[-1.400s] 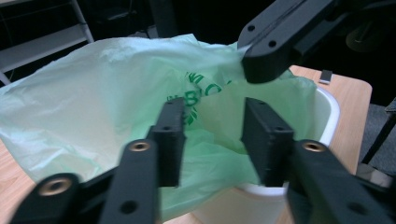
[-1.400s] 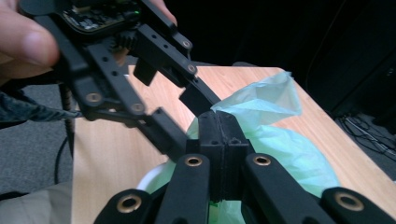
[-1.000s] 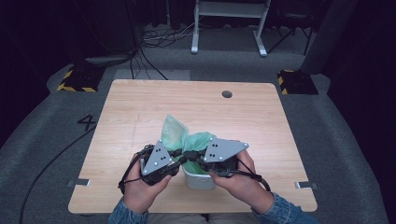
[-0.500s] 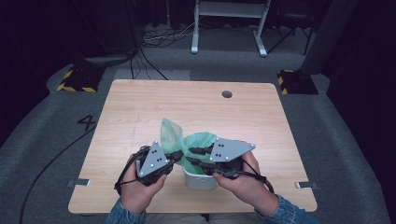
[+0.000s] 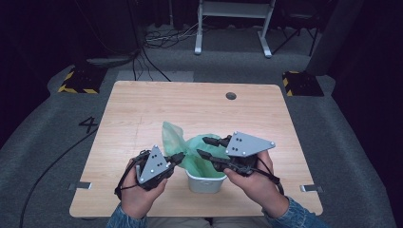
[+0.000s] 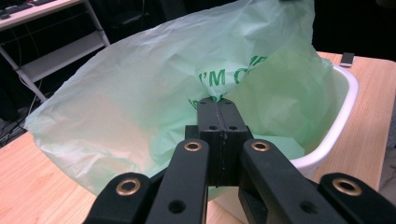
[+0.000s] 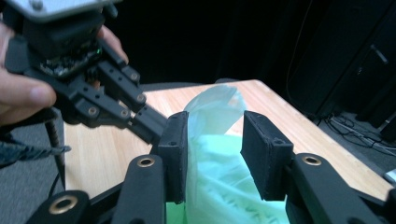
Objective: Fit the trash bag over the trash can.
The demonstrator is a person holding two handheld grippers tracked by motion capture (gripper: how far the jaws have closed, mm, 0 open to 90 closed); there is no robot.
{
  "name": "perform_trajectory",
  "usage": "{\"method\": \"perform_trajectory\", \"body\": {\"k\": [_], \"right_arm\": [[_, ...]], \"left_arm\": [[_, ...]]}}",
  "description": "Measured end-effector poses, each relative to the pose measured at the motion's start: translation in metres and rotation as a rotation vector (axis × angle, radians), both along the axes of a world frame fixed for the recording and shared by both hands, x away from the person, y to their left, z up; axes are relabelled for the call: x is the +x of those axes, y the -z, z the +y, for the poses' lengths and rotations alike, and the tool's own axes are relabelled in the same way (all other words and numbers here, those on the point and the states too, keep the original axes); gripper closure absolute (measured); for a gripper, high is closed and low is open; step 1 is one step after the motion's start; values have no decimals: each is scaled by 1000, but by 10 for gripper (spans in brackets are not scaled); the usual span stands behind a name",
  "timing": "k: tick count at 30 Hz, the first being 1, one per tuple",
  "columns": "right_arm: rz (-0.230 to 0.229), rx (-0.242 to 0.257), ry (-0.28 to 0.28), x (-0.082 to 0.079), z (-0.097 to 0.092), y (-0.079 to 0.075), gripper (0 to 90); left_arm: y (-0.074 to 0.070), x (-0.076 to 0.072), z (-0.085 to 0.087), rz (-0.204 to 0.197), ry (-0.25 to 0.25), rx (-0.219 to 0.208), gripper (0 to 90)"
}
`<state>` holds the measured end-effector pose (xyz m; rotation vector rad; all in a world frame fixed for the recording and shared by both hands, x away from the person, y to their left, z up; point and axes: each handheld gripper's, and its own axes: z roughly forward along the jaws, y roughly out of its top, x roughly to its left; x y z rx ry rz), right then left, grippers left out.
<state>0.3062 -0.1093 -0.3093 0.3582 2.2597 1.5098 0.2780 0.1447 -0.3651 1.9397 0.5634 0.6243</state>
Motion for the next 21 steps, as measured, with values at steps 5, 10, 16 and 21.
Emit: {"method": "perform_trajectory", "body": {"k": [5,10,16,21], "right_arm": [[13,10,17,2,1,0,595],[34,-12,10,2,7,6,570],[48,-17,-13,0,14,10,575],[90,-58,-30,4,17,16,726]], "left_arm": [[0,0,0,0,3,-1,900],[0,1,-2,2,7,-8,900],[0,0,-4,2,12,-8,900],[1,0,-4,6,17,-15,900]]}}
